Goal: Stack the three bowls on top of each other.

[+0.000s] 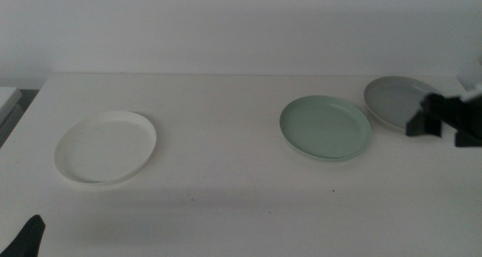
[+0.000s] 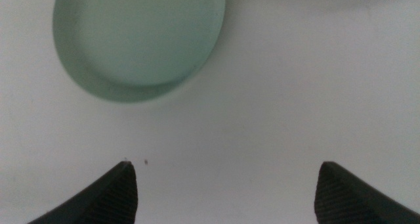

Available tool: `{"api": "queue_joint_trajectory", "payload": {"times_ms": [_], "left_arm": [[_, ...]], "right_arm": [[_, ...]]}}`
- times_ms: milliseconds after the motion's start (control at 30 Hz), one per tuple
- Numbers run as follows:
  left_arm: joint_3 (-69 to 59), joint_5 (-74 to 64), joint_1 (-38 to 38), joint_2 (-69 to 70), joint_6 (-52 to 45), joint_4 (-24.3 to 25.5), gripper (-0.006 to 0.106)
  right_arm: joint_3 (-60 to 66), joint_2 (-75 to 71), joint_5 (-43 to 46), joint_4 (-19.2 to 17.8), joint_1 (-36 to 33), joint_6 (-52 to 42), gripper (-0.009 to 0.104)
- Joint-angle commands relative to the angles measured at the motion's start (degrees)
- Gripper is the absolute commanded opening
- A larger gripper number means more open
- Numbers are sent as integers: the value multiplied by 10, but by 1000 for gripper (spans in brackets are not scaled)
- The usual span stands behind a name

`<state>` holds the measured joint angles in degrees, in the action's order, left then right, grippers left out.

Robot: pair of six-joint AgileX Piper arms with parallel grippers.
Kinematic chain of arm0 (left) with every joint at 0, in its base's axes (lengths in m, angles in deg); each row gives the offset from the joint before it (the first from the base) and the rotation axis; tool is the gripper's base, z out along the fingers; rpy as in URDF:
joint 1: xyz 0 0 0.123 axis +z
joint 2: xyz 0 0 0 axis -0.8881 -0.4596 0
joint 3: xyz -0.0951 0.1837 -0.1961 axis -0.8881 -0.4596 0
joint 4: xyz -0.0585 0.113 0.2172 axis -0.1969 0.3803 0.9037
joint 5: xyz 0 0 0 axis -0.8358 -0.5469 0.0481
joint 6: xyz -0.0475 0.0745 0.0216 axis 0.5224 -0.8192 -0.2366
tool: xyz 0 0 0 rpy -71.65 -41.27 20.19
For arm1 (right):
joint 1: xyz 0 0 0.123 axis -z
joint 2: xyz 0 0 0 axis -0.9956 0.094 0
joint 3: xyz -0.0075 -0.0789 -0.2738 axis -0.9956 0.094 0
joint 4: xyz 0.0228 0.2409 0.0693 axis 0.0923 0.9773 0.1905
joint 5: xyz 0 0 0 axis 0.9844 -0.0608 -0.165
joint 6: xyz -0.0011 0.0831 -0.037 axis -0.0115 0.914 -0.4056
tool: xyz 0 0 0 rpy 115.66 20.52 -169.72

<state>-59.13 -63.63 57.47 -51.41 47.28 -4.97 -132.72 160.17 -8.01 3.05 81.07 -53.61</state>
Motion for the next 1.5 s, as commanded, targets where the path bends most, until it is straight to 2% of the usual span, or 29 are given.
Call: {"api": "queue_joint_trajectory", "payload": {"times_ms": [0, 133, 400, 667, 1000, 1467], "left_arm": [[0, 8, 0, 2, 2, 2, 94], [0, 8, 0, 2, 2, 2, 94], [0, 8, 0, 2, 2, 2, 94], [0, 8, 0, 2, 2, 2, 94], [0, 8, 0, 2, 2, 2, 94], [0, 8, 0, 2, 2, 2, 94]], "right_arm": [[-55, 66, -31, -1, 1, 14, 93], [-149, 167, -75, -1, -4, 31, 93], [-270, 312, -79, -6, -28, 56, 92], [-318, 395, -76, -3, -28, 57, 72], [-326, 437, -16, 21, -28, 57, 65], [-326, 454, 2, 26, -28, 57, 28]]}}
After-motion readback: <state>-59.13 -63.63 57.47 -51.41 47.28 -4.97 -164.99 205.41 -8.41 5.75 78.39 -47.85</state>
